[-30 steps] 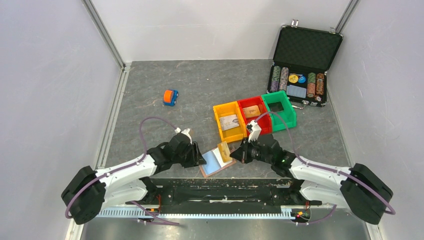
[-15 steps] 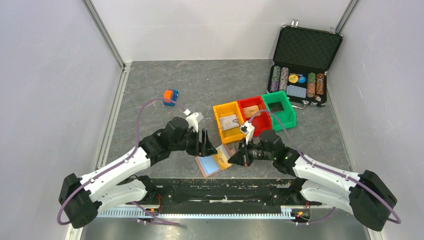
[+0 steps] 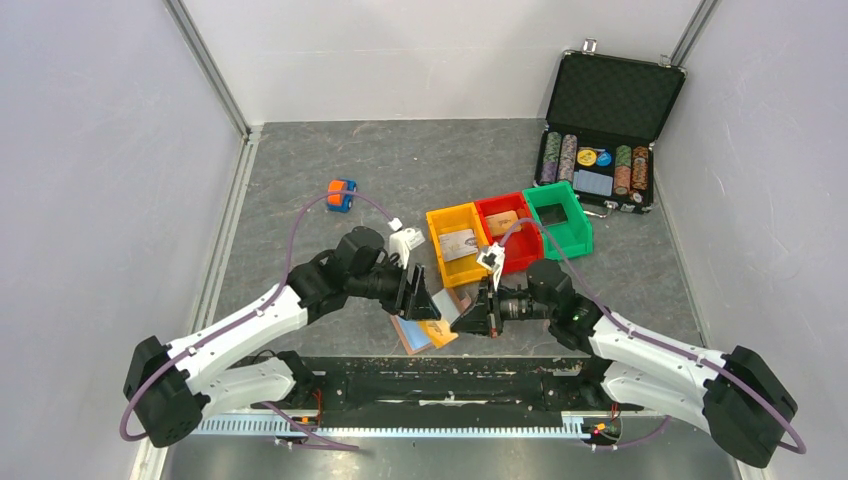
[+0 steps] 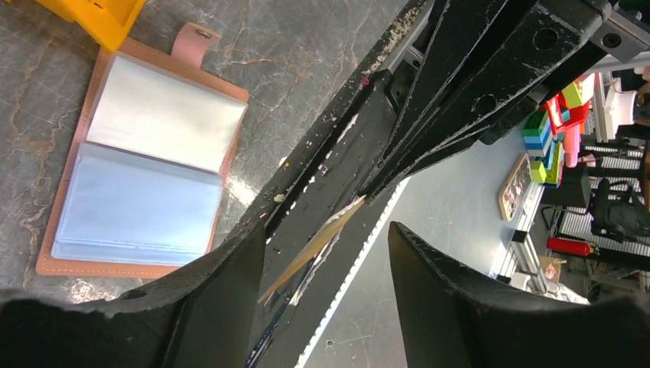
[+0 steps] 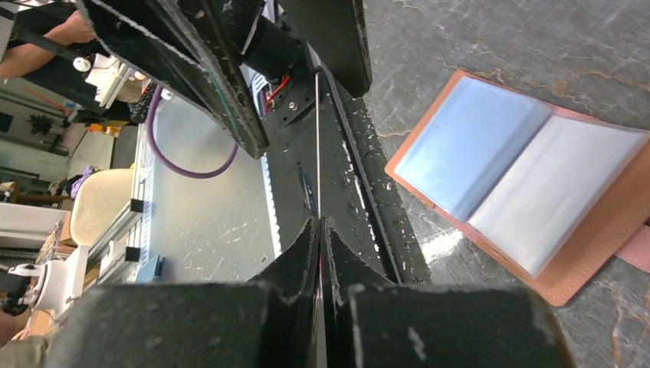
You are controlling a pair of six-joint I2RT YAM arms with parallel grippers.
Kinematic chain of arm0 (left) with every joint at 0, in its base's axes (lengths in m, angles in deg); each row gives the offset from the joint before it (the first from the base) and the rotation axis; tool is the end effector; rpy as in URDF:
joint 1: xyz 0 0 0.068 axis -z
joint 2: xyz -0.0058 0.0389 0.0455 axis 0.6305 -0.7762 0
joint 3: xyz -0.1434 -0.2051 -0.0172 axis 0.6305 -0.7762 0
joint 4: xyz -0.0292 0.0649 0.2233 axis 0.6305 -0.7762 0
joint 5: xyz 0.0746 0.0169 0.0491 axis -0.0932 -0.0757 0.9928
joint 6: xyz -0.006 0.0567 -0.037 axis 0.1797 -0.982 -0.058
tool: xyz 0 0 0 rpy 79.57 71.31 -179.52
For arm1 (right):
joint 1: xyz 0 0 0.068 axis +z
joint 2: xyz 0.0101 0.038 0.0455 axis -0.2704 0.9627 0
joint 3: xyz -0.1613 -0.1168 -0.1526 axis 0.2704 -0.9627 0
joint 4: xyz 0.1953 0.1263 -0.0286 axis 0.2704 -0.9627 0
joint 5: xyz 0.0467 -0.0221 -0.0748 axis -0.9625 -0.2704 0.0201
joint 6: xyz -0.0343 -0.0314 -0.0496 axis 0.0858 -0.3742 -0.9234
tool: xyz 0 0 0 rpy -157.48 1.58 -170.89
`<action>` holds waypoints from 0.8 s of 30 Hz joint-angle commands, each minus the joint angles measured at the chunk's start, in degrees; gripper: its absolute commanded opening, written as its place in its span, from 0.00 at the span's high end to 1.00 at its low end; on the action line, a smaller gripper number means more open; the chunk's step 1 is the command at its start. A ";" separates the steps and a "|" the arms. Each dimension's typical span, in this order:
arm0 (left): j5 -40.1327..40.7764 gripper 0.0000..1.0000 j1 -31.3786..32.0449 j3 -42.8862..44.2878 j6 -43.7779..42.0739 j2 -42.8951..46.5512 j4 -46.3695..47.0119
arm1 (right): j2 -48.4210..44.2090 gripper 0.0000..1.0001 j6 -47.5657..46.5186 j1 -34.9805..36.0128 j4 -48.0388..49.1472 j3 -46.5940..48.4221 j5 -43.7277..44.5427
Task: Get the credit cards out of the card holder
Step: Place the credit card in the storage box.
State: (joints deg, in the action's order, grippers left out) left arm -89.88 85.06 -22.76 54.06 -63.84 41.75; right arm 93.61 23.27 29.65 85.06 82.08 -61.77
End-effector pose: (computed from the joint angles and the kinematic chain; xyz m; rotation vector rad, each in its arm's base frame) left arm 0.1329 -0.1755 0.2420 0.6481 2.3664 -1.2218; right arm 0.1177 0.1681 0.2019 -0.7949 1.9592 1.4942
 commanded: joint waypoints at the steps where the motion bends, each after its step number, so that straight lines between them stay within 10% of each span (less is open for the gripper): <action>1: -4.78 0.39 -0.14 1.71 -3.72 0.03 1.20 | 0.02 1.00 0.91 -0.18 5.64 -0.47 -3.93; 8: -4.13 0.95 -0.14 1.27 -1.22 -0.30 2.56 | -0.75 0.93 0.86 -0.28 5.05 0.36 -0.83; 24: 15.80 0.98 -0.27 -8.92 21.57 7.99 19.81 | -9.68 0.40 18.71 -2.03 21.76 -11.69 15.61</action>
State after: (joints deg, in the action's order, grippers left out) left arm -82.21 85.06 -28.40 66.16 -58.70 53.49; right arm 85.26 33.65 27.88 95.53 74.08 -50.73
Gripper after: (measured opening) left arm 0.036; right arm 0.565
